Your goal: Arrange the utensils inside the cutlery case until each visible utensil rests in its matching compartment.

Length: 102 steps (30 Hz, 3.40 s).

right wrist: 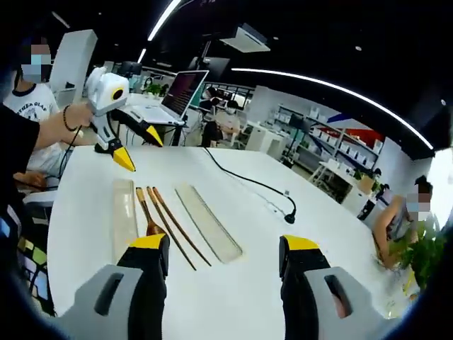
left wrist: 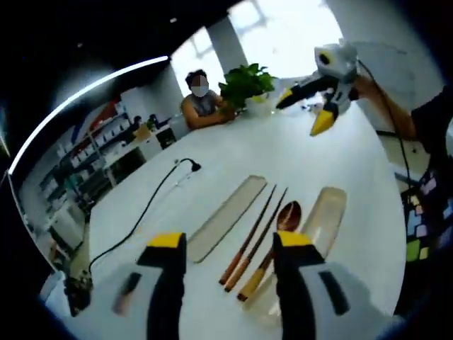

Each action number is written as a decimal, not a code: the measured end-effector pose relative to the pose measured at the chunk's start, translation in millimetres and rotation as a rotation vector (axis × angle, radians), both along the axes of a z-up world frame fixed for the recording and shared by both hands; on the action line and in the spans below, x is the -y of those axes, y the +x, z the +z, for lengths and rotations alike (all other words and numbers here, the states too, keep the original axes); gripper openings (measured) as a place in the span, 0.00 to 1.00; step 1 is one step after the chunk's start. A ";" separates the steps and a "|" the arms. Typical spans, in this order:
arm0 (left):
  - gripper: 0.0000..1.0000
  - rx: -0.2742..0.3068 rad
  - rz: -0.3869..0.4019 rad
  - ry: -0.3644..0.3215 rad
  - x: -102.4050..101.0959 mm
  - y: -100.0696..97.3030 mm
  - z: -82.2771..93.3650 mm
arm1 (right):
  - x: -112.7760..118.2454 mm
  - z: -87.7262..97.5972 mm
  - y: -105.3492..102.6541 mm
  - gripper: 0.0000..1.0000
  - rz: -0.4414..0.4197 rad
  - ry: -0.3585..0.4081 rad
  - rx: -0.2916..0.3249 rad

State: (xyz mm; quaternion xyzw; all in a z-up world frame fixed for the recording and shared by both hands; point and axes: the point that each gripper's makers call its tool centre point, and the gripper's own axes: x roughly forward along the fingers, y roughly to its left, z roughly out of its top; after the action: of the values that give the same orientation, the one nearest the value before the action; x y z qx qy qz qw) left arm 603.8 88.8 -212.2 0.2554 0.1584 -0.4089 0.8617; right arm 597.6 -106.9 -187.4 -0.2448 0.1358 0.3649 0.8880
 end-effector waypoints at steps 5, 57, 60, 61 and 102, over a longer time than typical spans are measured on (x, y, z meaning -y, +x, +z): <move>0.44 -0.032 -0.043 0.080 3.8 12.3 -13.7 | -13.1 -9.5 12.9 0.58 0.054 -0.040 -0.035; 0.10 -0.434 -0.255 0.426 8.7 36.7 -112.8 | -74.4 -139.8 34.1 0.12 0.354 -0.454 -0.553; 0.09 -0.455 -0.263 0.422 8.8 36.1 -113.2 | -75.0 -141.2 33.9 0.11 0.354 -0.457 -0.560; 0.09 -0.458 -0.264 0.419 8.7 36.8 -113.0 | -75.1 -141.2 33.8 0.11 0.350 -0.452 -0.571; 0.06 -0.341 -0.393 0.476 11.1 35.6 -89.5 | -82.1 -111.1 29.3 0.01 0.380 -0.415 -0.367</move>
State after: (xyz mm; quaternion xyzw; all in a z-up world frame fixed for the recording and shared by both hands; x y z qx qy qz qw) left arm 639.4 77.7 -301.6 0.4025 0.3388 -0.5555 0.6439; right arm 626.9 -24.8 -298.5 -0.3716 0.3169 0.5263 0.6960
